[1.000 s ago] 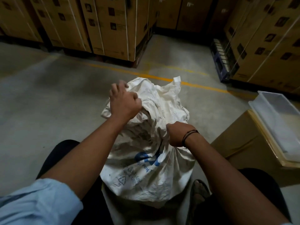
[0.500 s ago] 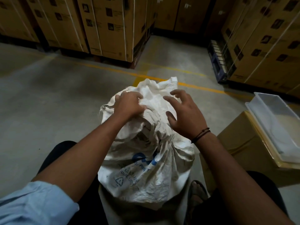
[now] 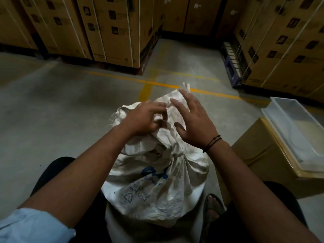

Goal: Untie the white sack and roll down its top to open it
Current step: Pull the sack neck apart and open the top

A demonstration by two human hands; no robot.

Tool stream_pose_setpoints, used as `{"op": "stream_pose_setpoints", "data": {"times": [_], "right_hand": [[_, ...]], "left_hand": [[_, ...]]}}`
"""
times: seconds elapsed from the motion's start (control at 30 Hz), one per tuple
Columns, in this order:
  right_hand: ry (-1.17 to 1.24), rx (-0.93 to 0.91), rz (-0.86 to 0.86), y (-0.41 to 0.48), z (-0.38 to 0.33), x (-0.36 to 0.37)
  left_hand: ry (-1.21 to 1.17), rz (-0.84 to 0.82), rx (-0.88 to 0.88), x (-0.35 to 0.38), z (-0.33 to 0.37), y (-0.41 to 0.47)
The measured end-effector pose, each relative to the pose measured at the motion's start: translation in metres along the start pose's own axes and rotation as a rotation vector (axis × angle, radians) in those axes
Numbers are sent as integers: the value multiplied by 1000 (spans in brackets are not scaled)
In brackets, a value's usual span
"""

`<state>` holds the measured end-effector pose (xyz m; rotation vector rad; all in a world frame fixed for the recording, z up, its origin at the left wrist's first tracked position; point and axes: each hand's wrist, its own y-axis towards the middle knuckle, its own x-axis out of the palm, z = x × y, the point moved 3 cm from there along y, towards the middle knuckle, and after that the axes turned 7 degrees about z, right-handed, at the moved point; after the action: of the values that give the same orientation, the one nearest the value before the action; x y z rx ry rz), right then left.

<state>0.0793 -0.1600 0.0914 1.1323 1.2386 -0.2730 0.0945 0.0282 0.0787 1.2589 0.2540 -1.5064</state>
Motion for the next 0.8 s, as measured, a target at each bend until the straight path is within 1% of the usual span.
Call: {"op": "stream_pose_setpoints", "data": {"times": [0.03,0.07,0.1,0.17,0.2,0.27,0.3,0.37,0.43,0.47,0.53,0.57,0.6,0.63,0.7,0.73,0.77,0.8], "right_hand": [[-38,-13,-16,3,0,-4],[-89,-28,-45,4,1,-6],[-134,-43,-81,5,3,-7],[-191,-45,-128,6,10,-9],[-207,-26,-112,7,13,-9],[-215,25,20,9,17,-14],[-202,51,103,10,17,-17],[-186,106,254,9,14,-26],[-218,160,386,6,9,-33],[-236,167,442,4,7,-35],[-270,138,522,0,3,-35],[-285,116,541,-1,2,-33],[-295,100,546,-2,0,-31],[-304,91,541,-2,-1,-28],[-323,87,530,-3,-4,-22],[-337,83,528,-3,-5,-20],[-349,75,521,-3,-5,-19],[-352,62,510,-3,-6,-17]], "left_hand": [[57,-8,124,2,9,0],[103,-25,212,3,17,0],[136,-45,271,4,24,-1],[197,-59,332,3,35,-5],[238,-42,353,1,38,-8],[294,12,351,-2,43,-10],[285,54,312,-5,45,-10],[177,114,136,-15,47,-5],[-60,150,-86,-28,44,1],[-167,170,-167,-34,43,3],[-224,179,-254,-43,39,7],[-228,147,-288,-45,38,8],[-238,76,-340,-43,35,8],[-265,-39,-410,-39,35,6],[-365,-322,-543,-28,35,-2],[-425,-444,-578,-23,35,-6],[-467,-518,-578,-20,36,-9],[-510,-541,-556,-18,37,-10]]}}
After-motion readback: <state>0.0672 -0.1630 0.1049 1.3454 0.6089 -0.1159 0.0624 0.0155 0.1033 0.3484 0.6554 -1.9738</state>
